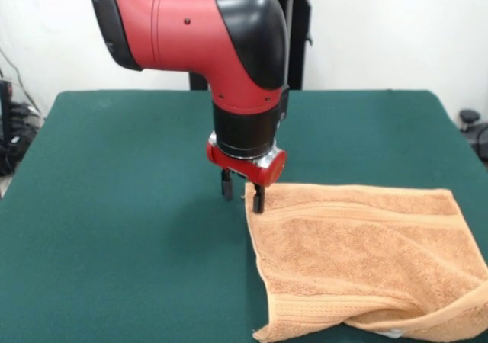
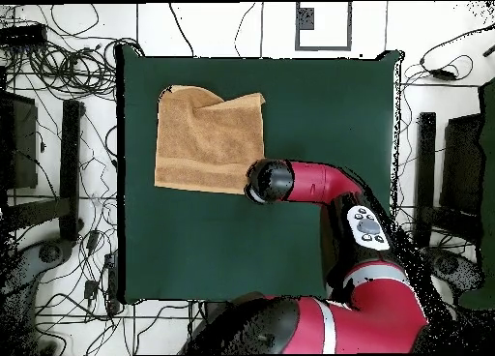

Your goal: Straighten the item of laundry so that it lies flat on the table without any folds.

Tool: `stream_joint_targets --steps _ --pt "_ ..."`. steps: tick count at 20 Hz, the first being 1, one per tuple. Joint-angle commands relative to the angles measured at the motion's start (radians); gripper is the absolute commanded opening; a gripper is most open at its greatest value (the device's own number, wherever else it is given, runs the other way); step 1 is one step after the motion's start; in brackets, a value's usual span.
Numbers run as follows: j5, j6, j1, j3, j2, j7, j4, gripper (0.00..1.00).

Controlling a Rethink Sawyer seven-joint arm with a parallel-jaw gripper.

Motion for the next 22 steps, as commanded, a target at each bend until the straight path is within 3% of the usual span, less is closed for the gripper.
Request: stream_joint_targets --steps 1,22 --pt "-0.059 -0.031 0.029 0.085 0.059 -0.060 0.092 1.00" --pt "-0.110 -0.072 -0.015 0.072 0.046 -0.078 0.144 1.00"
